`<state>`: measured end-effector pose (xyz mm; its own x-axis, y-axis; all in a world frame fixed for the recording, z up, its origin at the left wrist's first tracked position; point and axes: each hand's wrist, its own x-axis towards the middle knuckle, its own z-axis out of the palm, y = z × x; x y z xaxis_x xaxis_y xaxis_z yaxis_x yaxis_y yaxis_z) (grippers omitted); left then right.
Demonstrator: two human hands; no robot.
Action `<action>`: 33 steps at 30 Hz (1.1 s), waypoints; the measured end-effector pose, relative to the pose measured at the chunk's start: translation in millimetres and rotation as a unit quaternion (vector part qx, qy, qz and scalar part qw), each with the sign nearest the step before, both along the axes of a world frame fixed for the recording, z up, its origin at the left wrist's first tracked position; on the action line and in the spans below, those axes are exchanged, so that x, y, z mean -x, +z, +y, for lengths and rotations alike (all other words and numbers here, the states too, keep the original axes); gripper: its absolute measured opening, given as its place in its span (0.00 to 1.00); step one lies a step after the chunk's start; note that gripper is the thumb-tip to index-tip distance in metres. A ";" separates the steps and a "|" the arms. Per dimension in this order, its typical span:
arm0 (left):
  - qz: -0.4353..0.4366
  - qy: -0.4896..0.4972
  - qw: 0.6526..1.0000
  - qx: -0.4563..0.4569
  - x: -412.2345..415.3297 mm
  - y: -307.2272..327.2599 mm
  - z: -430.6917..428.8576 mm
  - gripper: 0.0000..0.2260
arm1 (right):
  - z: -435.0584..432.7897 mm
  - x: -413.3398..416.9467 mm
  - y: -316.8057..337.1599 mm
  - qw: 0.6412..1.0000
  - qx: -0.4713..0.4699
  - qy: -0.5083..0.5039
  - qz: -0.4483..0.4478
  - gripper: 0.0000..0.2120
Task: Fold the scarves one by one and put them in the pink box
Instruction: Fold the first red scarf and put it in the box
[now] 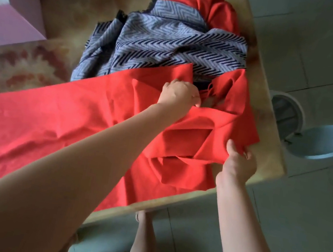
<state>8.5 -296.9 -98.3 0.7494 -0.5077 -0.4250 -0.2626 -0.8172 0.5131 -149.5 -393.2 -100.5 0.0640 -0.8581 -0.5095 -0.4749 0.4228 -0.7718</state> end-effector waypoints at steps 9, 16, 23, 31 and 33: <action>0.032 -0.036 0.996 0.080 6.6 6.0 25.4 0.18 | 38.7 26.9 27.8 0.984 -0.162 0.000 -0.073 0.19; 0.007 -0.089 0.996 -0.026 22.8 -4.3 -3.1 0.17 | 62.8 54.6 20.1 0.983 -0.048 0.173 -0.027 0.08; 0.029 0.084 0.990 0.107 29.1 12.7 9.8 0.09 | 63.7 74.9 26.8 0.987 -0.037 0.157 -0.021 0.04; 0.002 0.241 0.951 0.191 17.8 52.5 114.7 0.08 | 129.0 61.6 49.2 0.966 -0.034 0.246 -0.066 0.04; -0.016 0.262 0.946 0.189 15.7 59.0 147.8 0.07 | 156.2 57.4 53.9 0.958 -0.046 0.275 -0.064 0.06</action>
